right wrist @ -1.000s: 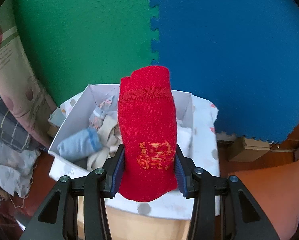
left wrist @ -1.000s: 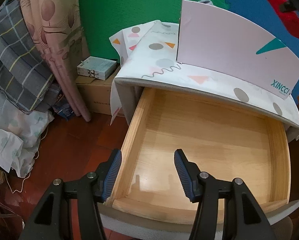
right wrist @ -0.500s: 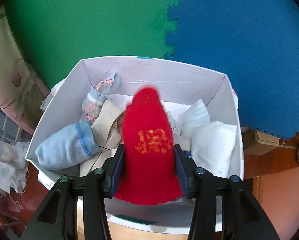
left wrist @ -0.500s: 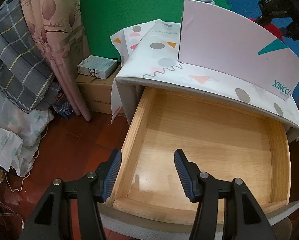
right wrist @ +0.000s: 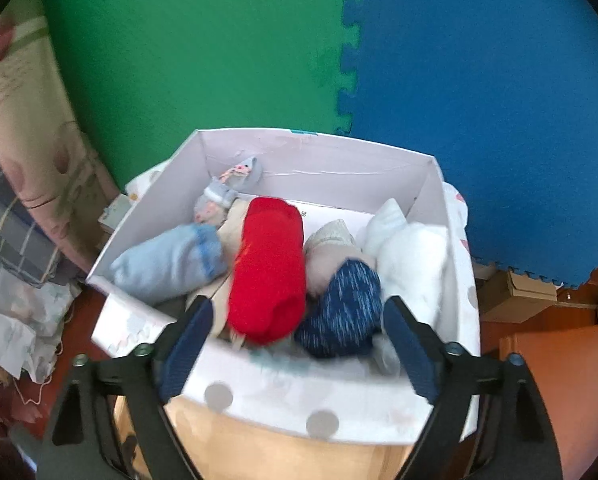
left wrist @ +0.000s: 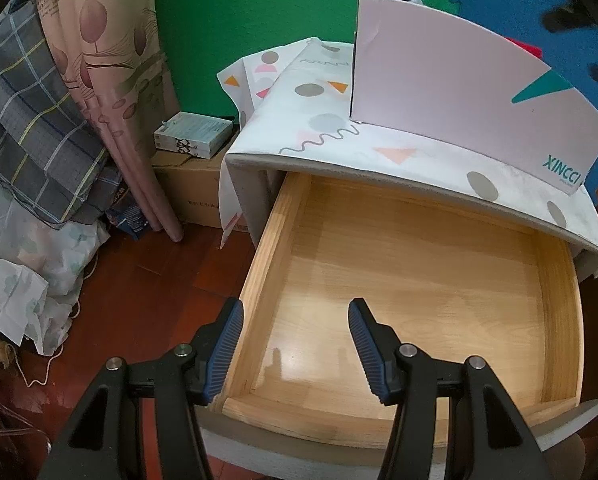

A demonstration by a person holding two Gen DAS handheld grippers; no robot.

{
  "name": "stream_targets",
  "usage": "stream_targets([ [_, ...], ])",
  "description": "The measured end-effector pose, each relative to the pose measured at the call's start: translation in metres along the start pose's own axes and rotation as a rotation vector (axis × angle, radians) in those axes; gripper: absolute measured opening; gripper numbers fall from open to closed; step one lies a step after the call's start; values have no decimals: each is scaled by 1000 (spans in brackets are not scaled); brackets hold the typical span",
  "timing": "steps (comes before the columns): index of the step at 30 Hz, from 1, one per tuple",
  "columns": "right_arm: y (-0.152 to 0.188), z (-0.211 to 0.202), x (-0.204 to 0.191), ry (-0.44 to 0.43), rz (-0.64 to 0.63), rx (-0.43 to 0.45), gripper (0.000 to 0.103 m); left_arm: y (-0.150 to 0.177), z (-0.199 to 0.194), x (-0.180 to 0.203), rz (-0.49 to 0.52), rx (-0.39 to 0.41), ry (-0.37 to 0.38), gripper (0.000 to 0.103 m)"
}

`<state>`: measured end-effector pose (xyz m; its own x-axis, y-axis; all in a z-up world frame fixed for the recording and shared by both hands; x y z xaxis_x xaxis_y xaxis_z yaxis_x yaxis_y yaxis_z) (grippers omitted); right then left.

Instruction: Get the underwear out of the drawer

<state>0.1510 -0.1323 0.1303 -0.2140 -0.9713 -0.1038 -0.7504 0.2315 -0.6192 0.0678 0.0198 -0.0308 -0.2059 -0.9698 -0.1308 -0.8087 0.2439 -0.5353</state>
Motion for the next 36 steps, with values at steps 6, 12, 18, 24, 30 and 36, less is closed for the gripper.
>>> stream_targets([
  [6,86,-41,15,38,-71,79,100,1,-4,4,14,10,3,56],
  [12,174,-36,29,36,-40,32,101,4,-14,7,24,24,28,56],
  [18,222,-13,34,1,40,-43,101,13,-27,22,79,38,55,56],
  [24,238,-4,33,13,32,-17,101,18,-36,39,140,58,36,56],
  [30,240,3,44,11,83,-32,101,18,-35,50,173,59,36,56],
  [36,244,14,52,-6,130,-80,101,19,-34,52,179,61,22,56],
])
Point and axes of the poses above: each gripper's, at about its wrist camera, not at the fingertips, and z roughly the way its jaws point, x to its right, y to its underside, the point moved 4 cm from there along z, roughly the way its jaws point, and after that the axes turned 10 degrees about z, right-handed, at the moved point
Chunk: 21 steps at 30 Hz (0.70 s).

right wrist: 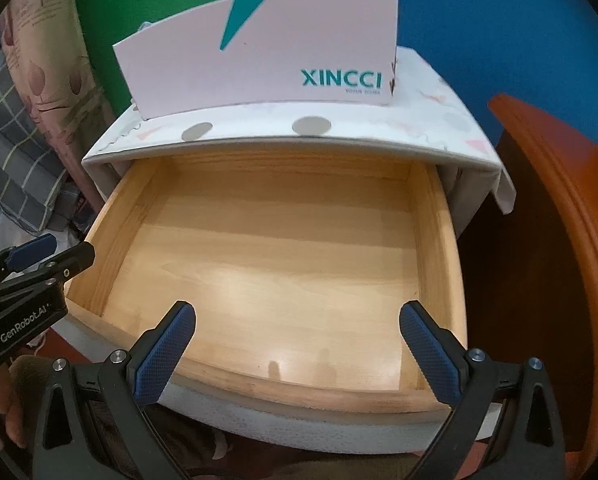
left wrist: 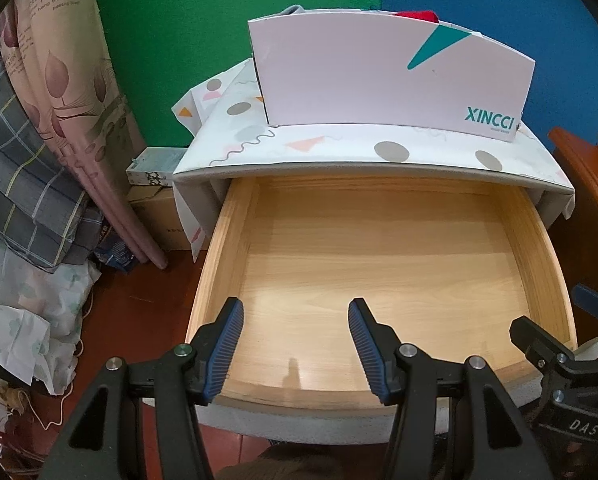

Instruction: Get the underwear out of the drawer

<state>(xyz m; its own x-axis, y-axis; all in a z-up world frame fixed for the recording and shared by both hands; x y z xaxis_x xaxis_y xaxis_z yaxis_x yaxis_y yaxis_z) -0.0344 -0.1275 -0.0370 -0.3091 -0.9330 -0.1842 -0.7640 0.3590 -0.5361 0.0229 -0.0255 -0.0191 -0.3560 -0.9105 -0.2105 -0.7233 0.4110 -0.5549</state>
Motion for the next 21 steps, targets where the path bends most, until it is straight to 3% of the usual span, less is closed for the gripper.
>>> stream_targets([
  [21,5,5,4,4,24,-21,101,-1,1,4,2,-1,1,56],
])
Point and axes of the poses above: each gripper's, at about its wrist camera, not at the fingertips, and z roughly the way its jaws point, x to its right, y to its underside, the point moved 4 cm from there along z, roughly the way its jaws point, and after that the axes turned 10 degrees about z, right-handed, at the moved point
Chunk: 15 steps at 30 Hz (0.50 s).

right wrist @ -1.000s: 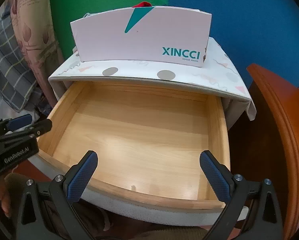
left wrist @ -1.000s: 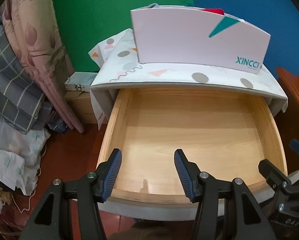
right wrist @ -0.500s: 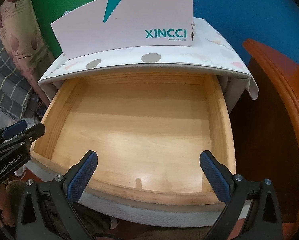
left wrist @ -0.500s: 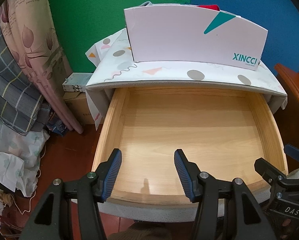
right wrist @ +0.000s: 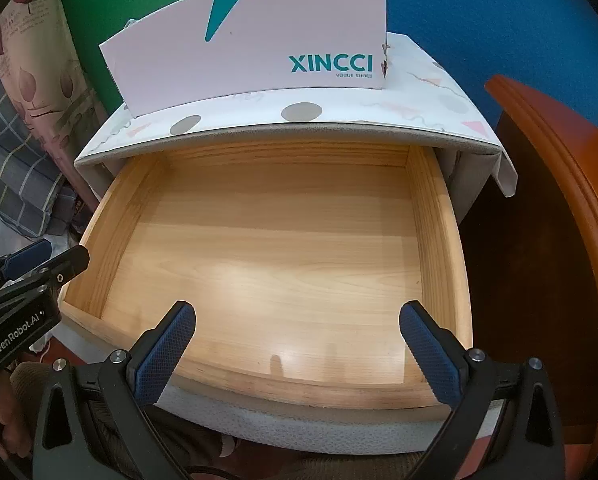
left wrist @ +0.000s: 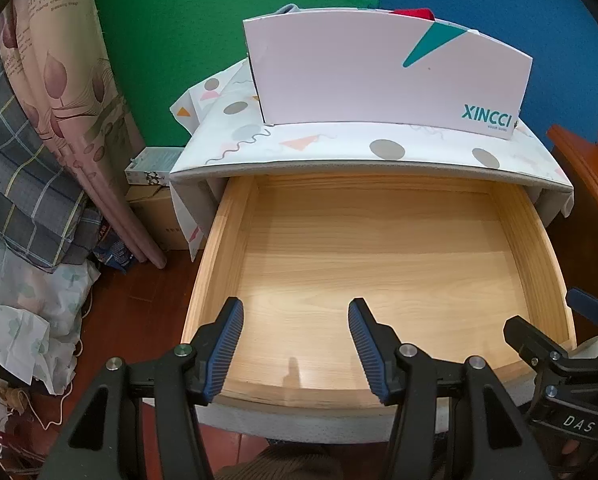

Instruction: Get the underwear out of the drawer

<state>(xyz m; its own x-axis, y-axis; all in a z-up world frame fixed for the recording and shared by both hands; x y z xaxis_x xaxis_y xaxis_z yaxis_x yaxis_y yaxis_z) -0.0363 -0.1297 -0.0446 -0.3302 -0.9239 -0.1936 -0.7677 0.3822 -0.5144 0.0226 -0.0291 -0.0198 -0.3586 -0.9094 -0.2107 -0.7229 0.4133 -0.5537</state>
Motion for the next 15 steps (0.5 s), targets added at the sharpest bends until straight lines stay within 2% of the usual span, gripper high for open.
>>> stream_targets([
  [15,2,1,-2,5,-10,-5,101,1,-1,-1,-5,-5,0,56],
])
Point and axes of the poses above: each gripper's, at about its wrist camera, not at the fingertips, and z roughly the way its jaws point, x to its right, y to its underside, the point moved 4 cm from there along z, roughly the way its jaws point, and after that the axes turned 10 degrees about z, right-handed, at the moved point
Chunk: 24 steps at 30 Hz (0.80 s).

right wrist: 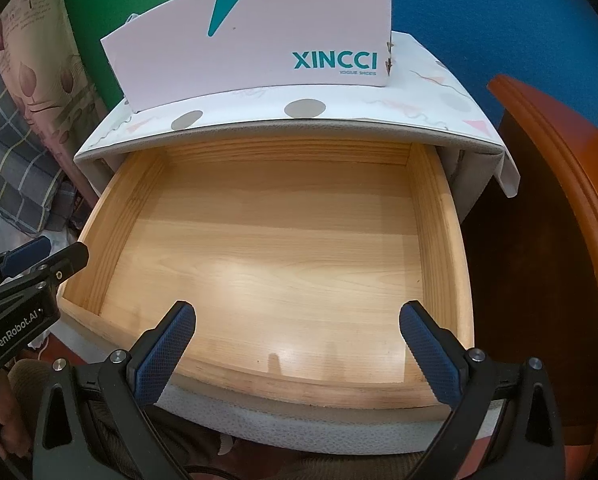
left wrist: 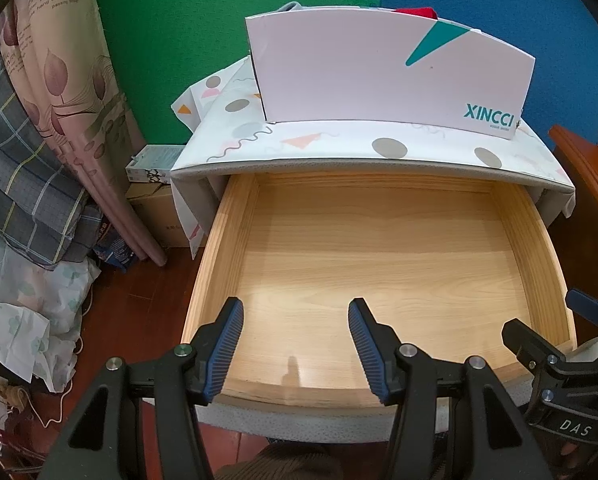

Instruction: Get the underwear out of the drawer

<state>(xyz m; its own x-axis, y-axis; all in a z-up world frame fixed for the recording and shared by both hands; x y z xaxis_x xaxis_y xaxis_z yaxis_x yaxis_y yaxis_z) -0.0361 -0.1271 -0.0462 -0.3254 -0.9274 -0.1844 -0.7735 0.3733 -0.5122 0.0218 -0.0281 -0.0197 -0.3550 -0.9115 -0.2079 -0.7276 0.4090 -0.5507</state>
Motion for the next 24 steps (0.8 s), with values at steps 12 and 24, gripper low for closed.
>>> stream_targets([
  [12,1,1,0,2,-8,-3,101,0,0,0,0,0,-2,56],
  [24,1,1,0,4,-9,-5,101,1,0,0,1,-1,1,56],
])
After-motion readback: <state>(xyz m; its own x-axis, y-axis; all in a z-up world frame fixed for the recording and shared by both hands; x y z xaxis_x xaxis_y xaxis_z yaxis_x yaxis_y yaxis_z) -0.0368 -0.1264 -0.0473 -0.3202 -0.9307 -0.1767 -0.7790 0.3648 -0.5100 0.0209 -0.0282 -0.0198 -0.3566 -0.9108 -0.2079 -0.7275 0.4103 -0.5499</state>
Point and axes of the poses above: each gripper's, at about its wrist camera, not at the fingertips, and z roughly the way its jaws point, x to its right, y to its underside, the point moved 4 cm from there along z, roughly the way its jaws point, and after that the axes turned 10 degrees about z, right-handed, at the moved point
